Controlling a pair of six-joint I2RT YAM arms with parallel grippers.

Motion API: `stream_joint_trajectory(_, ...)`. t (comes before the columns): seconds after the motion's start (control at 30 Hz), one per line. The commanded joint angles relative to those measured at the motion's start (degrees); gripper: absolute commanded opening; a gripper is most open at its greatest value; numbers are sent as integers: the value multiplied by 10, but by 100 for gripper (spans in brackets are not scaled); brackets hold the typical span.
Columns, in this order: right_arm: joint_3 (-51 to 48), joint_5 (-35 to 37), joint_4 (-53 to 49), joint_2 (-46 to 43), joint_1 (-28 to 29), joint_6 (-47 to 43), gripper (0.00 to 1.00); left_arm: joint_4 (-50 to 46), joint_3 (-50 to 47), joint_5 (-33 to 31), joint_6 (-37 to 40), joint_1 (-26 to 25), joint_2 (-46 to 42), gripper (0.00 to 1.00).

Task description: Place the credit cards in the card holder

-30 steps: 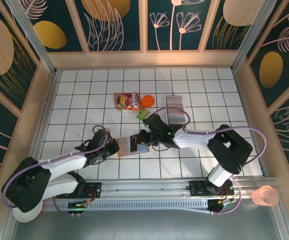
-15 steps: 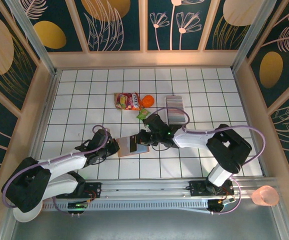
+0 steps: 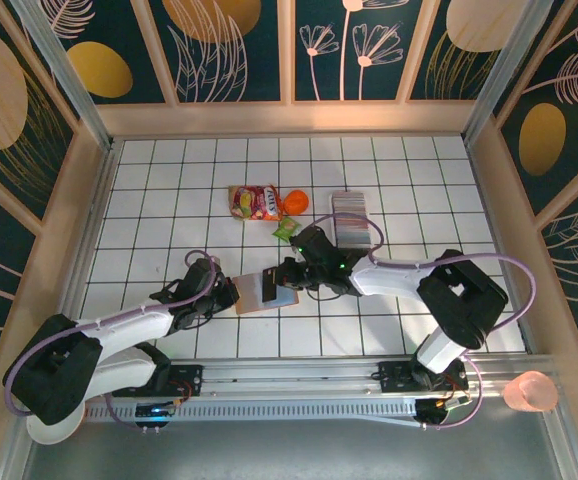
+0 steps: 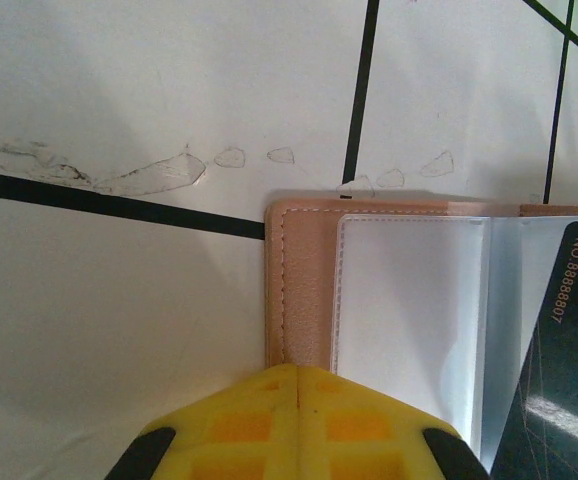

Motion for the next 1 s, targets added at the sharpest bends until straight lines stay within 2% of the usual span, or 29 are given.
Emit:
stream_joint_trajectory(0.0, -6, 8, 5, 11, -2, -6, 0, -3, -2, -6, 2, 1, 5, 0)
stream_joint_trajectory(0.97, -45, -60, 119, 38, 1, 55, 0, 2, -3, -7, 4, 1, 17, 0)
